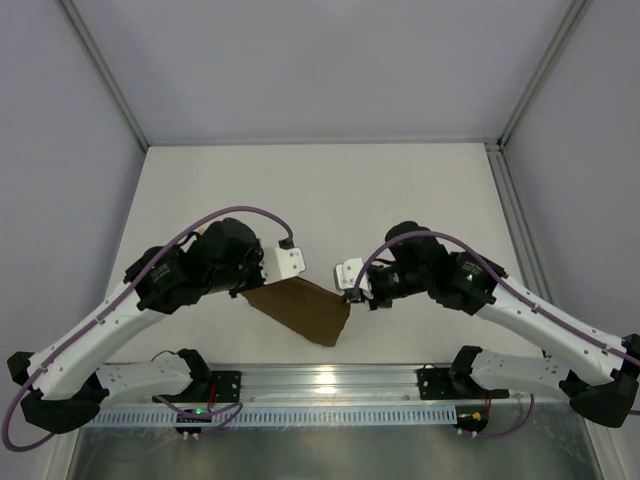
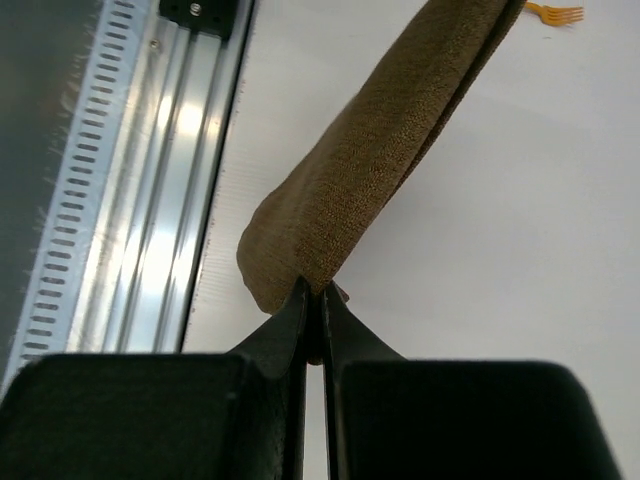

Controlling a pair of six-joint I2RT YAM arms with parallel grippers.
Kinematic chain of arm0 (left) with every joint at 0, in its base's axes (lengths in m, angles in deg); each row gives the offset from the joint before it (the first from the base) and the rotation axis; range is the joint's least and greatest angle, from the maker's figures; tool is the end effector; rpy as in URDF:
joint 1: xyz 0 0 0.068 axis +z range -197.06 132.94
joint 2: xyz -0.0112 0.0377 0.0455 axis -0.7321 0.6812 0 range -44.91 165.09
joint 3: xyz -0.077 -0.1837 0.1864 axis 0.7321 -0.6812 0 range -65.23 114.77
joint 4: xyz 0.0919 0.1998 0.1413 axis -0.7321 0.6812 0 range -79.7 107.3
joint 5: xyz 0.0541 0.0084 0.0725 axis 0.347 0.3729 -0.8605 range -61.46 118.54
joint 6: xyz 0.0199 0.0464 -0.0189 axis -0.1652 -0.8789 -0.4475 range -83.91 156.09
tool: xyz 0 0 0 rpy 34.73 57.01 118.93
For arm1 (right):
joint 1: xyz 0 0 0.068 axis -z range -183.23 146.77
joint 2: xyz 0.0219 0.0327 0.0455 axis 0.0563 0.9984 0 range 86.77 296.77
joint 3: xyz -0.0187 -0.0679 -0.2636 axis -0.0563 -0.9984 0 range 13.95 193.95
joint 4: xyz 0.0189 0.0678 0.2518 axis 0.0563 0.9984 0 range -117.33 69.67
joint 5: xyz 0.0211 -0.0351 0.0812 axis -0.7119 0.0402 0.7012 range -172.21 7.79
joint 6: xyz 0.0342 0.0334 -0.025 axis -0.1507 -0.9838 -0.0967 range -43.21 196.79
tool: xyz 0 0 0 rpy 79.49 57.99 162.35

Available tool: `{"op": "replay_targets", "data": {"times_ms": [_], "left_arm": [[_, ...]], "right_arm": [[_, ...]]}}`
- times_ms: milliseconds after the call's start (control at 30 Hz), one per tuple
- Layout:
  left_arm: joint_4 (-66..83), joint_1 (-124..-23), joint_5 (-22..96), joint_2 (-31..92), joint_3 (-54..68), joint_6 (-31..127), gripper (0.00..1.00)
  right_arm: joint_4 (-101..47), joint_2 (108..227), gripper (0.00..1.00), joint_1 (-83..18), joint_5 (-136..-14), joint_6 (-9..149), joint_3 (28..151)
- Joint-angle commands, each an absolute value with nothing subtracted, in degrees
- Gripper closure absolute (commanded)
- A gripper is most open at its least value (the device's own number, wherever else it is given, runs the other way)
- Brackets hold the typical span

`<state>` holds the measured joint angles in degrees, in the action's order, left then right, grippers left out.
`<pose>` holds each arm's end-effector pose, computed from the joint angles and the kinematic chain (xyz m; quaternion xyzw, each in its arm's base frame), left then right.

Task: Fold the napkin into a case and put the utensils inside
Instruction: Turn over the upper triangle folded napkin at the center of the board.

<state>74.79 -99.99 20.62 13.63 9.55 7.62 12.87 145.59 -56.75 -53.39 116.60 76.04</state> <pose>0.1085 -0.1353 0.3833 0.5891 0.7227 -0.0122 0.3611 0.1102 0.1779 0.3500 -0.7066 0.5138 0.2727 0.4030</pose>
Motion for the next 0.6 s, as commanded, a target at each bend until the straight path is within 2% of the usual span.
{"op": "replay_targets", "data": {"times_ms": [0,133,367,567], "left_arm": [[81.1,-98.8,23.3,12.5,13.3,7.3,1.0],[83.0,-98.6,27.8,12.1,12.4,6.6,1.0],[84.7,-97.6,34.6,10.5,13.9,6.8,1.0],[82.6,-96.5,34.9,9.3,11.0,8.6,1.0]], "right_arm": [[17.1,143.5,0.97,-57.1,-44.8,111.1,76.5],[16.3,142.1,0.97,-57.5,-42.0,108.2,74.6],[16.1,141.8,0.97,-59.8,-36.9,101.6,78.6],[5.6,140.4,0.97,-59.9,-29.7,92.7,69.9]]}}
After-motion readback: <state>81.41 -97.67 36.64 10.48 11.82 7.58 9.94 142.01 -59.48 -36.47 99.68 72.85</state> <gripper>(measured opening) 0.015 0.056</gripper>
